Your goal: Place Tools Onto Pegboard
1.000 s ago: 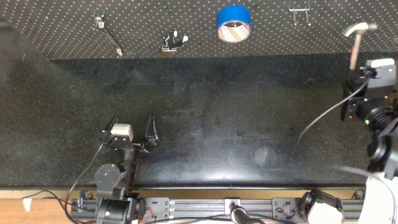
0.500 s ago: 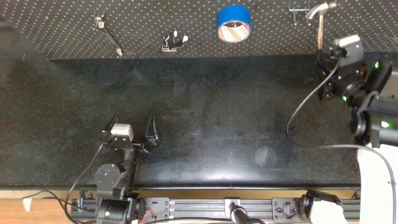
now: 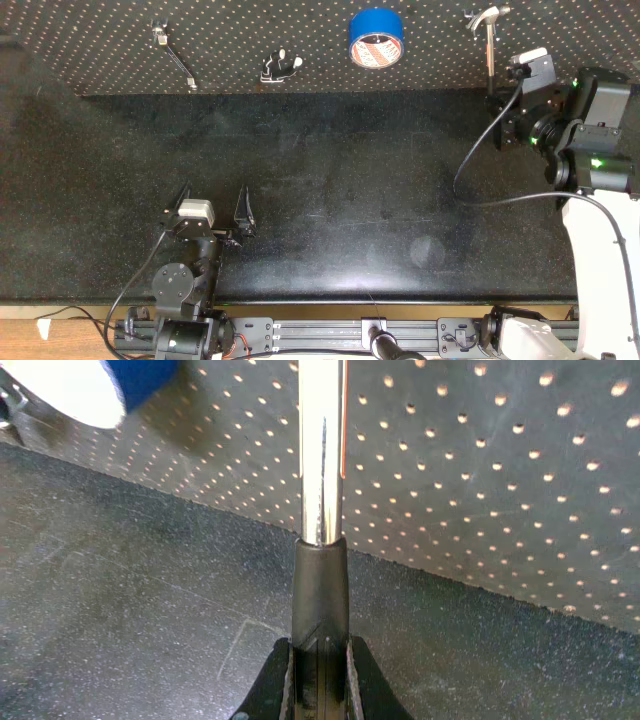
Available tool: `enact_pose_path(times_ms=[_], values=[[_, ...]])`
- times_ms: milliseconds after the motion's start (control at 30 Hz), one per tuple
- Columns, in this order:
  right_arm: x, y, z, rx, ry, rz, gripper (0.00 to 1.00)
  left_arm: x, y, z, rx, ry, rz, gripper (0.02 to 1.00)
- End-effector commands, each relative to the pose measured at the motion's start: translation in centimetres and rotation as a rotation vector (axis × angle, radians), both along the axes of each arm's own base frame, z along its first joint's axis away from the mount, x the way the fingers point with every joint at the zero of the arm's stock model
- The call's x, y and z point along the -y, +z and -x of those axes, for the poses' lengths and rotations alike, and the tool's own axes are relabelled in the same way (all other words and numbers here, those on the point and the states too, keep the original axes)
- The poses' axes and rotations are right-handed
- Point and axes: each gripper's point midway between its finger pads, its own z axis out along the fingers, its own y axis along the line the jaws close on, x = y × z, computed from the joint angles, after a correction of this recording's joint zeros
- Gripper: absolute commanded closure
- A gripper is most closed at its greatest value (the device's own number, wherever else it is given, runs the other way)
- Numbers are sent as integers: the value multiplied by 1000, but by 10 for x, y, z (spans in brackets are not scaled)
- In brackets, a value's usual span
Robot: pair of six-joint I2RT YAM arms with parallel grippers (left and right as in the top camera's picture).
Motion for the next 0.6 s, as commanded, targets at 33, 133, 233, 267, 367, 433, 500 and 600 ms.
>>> enact_pose_path(times_ms=[33,133,233,267,367,433,500,600], values=[[-1,-12,-3,-31,-7,-6,925,3,0,1,1,-15,-1,20],[-2,-18,-6,-46,-3,-8,925,3,0,1,0,-15,-1,23],[-5,-24,-9,-56,5,-4,925,3,0,1,0,-15,-1,23],[-6,-25,-10,-57,8,-4,923,3,0,1,0,-15,-1,23],[-5,-28,-13,-57,7,-4,925,3,0,1,0,-15,-1,23],[-5,-29,-14,-57,7,-4,925,3,0,1,0,-15,-1,23],[-5,-30,-14,-58,5,-3,925,3,0,1,0,-15,-1,23],[-1,-32,-16,-64,-12,13,923,3,0,1,0,-15,-1,23]])
